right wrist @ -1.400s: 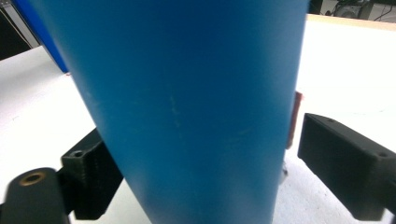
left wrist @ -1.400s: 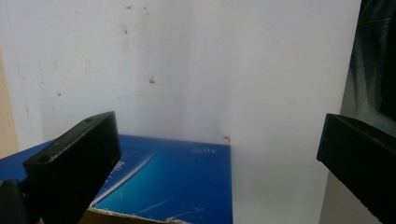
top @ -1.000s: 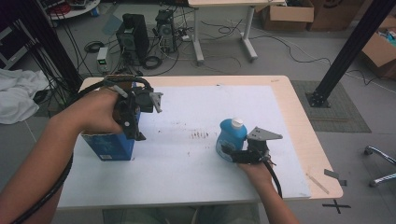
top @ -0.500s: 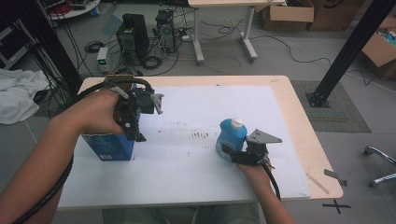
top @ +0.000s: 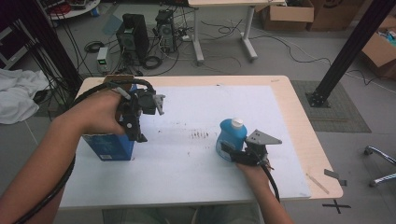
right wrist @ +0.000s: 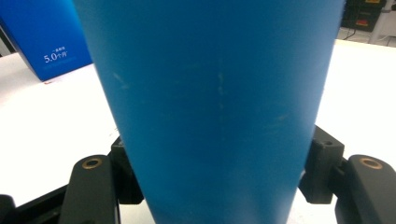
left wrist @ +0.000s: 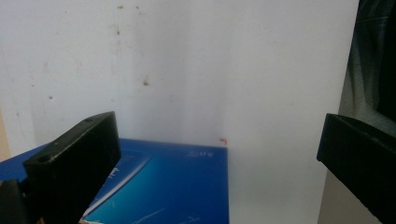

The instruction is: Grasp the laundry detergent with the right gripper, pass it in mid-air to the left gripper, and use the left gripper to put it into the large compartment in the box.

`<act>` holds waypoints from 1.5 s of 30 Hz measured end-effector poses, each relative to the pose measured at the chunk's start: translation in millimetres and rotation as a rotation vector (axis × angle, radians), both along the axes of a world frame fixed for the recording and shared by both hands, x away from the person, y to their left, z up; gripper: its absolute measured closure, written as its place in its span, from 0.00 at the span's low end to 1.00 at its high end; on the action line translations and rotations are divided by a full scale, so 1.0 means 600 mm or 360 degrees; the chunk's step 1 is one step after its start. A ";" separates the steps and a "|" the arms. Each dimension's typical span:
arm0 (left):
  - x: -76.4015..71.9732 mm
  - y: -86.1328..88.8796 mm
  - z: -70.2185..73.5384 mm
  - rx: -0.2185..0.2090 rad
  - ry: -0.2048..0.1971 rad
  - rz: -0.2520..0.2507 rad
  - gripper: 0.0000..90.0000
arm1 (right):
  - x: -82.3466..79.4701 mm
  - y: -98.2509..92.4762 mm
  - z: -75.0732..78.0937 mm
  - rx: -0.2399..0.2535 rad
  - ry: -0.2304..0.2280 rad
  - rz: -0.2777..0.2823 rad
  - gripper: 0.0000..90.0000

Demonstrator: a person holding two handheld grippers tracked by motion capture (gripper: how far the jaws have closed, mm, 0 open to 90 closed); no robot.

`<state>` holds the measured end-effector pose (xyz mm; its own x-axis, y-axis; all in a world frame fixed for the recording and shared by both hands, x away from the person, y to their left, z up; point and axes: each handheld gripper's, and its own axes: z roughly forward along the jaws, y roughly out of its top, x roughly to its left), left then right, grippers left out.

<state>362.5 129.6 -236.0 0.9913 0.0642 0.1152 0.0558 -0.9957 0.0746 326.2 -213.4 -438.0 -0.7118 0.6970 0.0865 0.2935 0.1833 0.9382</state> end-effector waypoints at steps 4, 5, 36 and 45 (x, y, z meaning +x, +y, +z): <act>0.001 0.000 0.000 0.0001 0.0001 0.0000 0.00 | -0.002 0.002 -0.003 -0.0002 -0.0005 0.0009 0.40; 0.001 0.001 -0.001 -0.0001 0.0003 0.0001 0.00 | -0.002 0.002 -0.003 -0.0002 -0.0005 0.0009 0.40; -0.008 -0.012 0.005 0.0012 0.0011 -0.0009 0.00 | -0.013 0.015 0.070 -0.0102 -0.0030 0.0268 0.49; -0.014 -0.034 0.007 0.0034 0.0017 -0.0051 0.00 | -0.033 0.048 0.096 -0.0158 -0.0043 0.0547 0.49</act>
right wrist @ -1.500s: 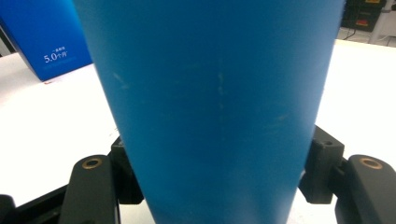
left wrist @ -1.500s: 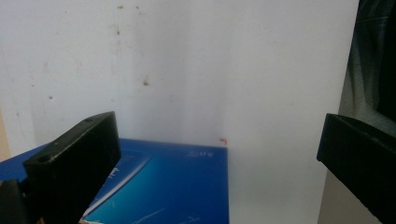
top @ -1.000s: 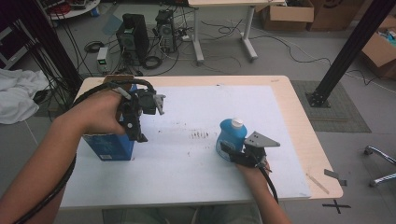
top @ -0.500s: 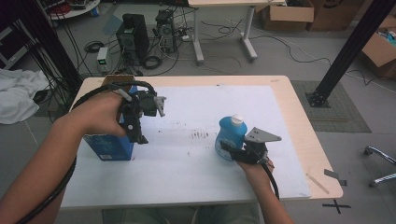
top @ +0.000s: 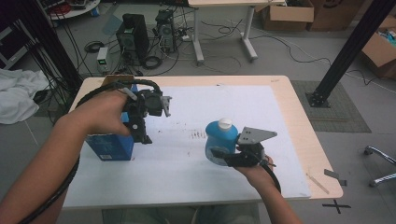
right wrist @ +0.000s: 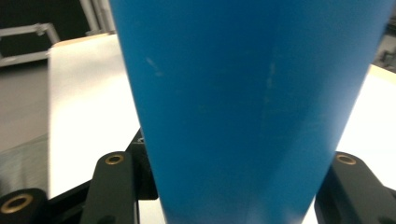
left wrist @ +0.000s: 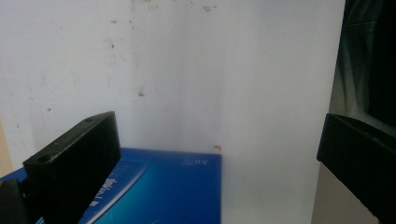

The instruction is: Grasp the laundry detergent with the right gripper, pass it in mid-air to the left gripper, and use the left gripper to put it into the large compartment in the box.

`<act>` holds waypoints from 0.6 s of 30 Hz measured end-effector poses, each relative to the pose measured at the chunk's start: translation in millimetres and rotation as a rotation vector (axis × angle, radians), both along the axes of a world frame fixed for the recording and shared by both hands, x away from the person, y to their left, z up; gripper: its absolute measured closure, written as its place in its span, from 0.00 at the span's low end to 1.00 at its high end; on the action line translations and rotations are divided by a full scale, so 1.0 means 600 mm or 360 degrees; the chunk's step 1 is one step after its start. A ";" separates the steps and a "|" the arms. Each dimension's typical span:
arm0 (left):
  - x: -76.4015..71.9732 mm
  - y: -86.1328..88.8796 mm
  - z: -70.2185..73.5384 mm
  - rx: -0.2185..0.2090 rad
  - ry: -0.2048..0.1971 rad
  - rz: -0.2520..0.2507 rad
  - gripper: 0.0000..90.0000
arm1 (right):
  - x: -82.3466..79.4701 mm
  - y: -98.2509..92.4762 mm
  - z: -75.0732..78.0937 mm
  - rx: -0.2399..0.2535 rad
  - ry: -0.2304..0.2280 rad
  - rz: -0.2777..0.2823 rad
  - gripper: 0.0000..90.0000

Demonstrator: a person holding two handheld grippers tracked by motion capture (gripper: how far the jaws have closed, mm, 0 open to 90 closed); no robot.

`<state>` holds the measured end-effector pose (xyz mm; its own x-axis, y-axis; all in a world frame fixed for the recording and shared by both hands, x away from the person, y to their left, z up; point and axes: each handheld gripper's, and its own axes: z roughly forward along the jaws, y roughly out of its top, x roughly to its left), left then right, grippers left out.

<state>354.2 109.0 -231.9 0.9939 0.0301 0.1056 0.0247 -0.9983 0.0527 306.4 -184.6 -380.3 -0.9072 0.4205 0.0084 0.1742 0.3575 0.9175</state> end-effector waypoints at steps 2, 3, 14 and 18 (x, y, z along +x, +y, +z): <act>-0.003 -0.005 -0.002 0.0006 0.0004 -0.0014 0.00 | -0.001 0.011 -0.001 -0.0013 -0.0003 0.0066 0.49; -0.005 -0.008 -0.003 0.0013 0.0008 -0.0021 0.00 | -0.002 0.016 -0.002 -0.0023 -0.0011 0.0099 0.50; -0.020 -0.033 -0.013 0.0009 0.0044 -0.0057 0.00 | 0.011 0.080 -0.024 -0.0021 -0.0029 0.0315 0.50; -0.026 -0.041 -0.017 0.0015 0.0054 -0.0079 0.00 | 0.017 0.105 -0.028 -0.0011 -0.0026 0.0371 0.50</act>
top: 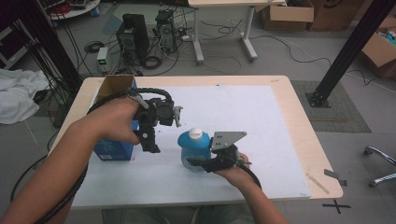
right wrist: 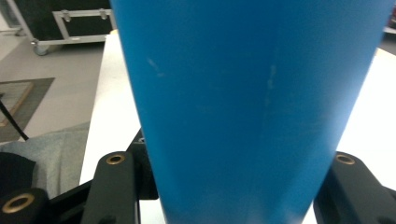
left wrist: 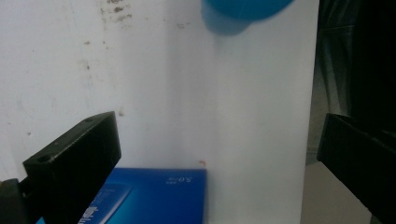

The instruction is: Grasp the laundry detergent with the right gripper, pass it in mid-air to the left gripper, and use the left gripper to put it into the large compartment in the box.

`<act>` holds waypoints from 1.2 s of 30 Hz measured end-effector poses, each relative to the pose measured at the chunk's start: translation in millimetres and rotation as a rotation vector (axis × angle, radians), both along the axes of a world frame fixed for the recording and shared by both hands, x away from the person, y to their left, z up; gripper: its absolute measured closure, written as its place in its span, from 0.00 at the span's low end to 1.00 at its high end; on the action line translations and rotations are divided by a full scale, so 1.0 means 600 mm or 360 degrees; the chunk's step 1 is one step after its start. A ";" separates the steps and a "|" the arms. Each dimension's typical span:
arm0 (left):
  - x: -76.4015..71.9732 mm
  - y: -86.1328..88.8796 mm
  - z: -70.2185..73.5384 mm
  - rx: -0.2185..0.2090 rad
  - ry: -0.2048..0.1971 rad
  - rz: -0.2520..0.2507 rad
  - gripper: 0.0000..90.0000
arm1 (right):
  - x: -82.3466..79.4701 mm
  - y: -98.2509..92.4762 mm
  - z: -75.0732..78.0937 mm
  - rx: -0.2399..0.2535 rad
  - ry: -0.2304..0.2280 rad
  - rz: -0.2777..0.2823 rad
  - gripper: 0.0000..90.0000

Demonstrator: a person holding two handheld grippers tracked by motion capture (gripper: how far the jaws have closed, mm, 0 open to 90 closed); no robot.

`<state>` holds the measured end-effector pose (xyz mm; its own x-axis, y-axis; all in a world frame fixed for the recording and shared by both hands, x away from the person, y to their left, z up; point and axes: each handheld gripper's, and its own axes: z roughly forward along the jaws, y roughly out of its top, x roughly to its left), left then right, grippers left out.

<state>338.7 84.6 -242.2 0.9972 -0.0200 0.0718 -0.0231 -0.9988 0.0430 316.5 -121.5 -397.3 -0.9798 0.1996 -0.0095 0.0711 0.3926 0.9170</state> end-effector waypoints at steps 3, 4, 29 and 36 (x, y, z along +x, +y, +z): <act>-0.003 -0.003 -0.001 0.0004 0.0002 -0.0006 0.00 | 0.002 0.011 -0.002 0.0004 0.0002 0.0016 0.50; -0.004 -0.004 -0.002 0.0002 0.0005 -0.0007 0.00 | 0.003 0.016 -0.002 0.0007 0.0001 0.0024 0.50; -0.013 -0.016 -0.025 -0.0012 0.0053 -0.0020 0.00 | 0.013 0.102 -0.014 0.0052 0.0021 0.0144 0.50; -0.014 -0.020 -0.029 -0.0023 0.0059 -0.0029 0.00 | 0.014 0.113 -0.010 0.0051 0.0008 0.0160 0.50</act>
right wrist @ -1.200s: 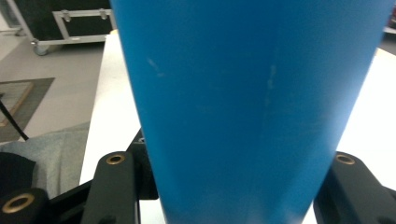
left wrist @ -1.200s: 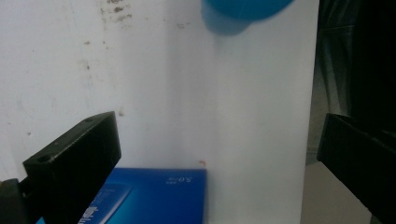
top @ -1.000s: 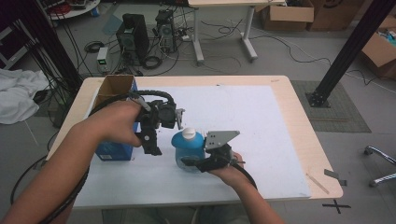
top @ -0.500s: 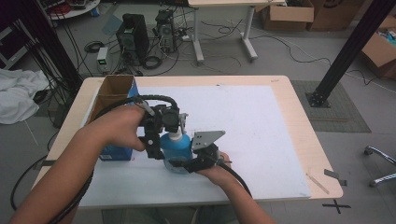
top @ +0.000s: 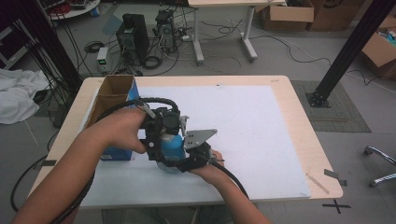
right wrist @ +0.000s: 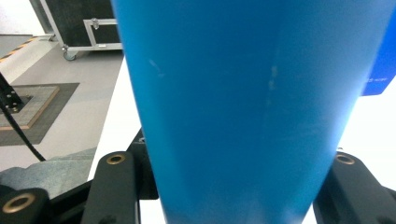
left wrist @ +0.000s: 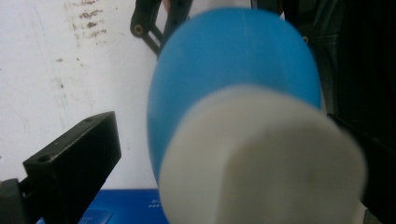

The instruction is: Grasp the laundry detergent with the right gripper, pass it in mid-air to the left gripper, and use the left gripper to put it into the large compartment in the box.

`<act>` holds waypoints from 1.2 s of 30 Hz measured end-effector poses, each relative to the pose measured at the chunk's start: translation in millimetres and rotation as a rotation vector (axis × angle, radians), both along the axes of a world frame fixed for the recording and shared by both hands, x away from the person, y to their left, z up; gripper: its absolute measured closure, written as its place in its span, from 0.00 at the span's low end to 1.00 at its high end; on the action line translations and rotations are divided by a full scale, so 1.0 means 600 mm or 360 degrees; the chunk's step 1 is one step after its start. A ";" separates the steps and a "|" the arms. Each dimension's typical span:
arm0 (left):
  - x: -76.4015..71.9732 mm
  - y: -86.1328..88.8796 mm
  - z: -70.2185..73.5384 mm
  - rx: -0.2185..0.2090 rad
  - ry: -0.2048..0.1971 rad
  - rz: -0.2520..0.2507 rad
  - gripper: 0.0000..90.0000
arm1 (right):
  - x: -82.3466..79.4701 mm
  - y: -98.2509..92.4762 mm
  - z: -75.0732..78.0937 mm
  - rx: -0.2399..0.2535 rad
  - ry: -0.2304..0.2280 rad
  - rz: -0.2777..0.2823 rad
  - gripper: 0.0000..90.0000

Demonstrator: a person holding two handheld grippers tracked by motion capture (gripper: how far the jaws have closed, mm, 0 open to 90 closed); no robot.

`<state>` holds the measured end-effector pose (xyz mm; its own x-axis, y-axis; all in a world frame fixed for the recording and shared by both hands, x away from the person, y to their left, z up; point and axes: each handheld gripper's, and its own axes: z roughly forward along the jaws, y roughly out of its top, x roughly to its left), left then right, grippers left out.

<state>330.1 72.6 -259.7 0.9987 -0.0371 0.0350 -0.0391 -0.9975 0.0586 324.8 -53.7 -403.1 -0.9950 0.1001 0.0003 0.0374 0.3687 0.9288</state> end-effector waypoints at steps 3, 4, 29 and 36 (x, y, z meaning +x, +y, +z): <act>-0.001 -0.004 -0.001 0.0003 -0.0002 -0.0008 0.00 | 0.000 0.005 0.001 0.0005 -0.0009 0.0008 0.50; -0.001 -0.004 -0.001 0.0003 -0.0002 -0.0008 0.00 | 0.000 0.005 0.001 0.0005 -0.0009 0.0008 0.50; -0.004 -0.004 -0.004 0.0023 -0.0021 -0.0023 0.11 | 0.001 0.013 0.002 0.0030 -0.0015 0.0009 0.50; -0.004 0.000 -0.004 0.0020 -0.0005 -0.0029 0.22 | 0.001 0.014 0.000 0.0023 0.0006 0.0003 0.50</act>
<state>327.8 72.5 -261.9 0.9978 -0.0555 0.0375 -0.0572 -0.9973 0.0459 325.5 -45.3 -403.2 -0.9951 0.0984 0.0057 0.0405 0.3552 0.9339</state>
